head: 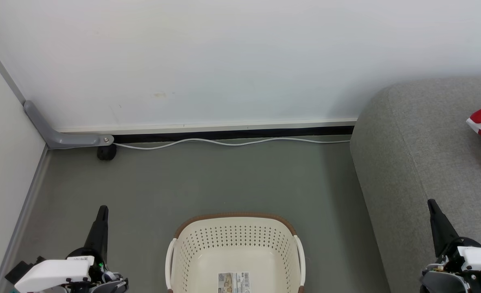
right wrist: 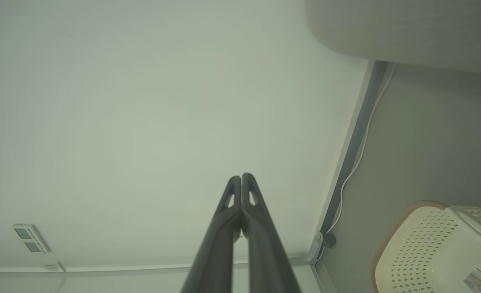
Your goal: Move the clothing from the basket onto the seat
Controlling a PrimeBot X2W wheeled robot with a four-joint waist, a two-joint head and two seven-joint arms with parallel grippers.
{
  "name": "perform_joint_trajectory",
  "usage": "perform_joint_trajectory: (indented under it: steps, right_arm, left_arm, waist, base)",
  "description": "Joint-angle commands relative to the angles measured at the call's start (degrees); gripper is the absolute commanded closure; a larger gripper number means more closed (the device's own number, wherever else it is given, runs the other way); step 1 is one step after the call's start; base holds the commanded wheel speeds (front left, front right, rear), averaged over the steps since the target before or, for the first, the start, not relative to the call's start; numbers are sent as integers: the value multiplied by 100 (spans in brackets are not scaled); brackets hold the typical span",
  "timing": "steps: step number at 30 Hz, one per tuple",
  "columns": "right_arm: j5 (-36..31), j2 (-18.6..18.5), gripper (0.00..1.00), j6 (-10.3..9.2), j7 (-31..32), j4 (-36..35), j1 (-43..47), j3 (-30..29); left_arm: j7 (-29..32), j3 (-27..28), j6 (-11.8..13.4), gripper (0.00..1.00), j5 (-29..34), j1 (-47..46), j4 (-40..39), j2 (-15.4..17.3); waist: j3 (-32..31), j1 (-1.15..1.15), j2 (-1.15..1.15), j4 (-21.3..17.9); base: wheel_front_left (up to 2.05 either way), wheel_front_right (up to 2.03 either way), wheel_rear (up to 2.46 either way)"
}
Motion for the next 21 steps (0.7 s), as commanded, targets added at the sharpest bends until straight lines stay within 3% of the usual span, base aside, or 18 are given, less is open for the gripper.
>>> perform_joint_trajectory:
  steps: [1,21]
  right_arm:
    - [64,-57,100,9,47,-185,-172,93]
    - [65,-56,100,9,47,-185,-172,94]
  left_arm:
    - [36,189,-43,100,-21,-334,-166,99]
    - [35,189,-43,100,-21,-333,-167,99]
  waist:
    - [0,0,0,0]
    - [0,0,0,0]
  base:
    - [0,0,0]
    - [0,0,0]
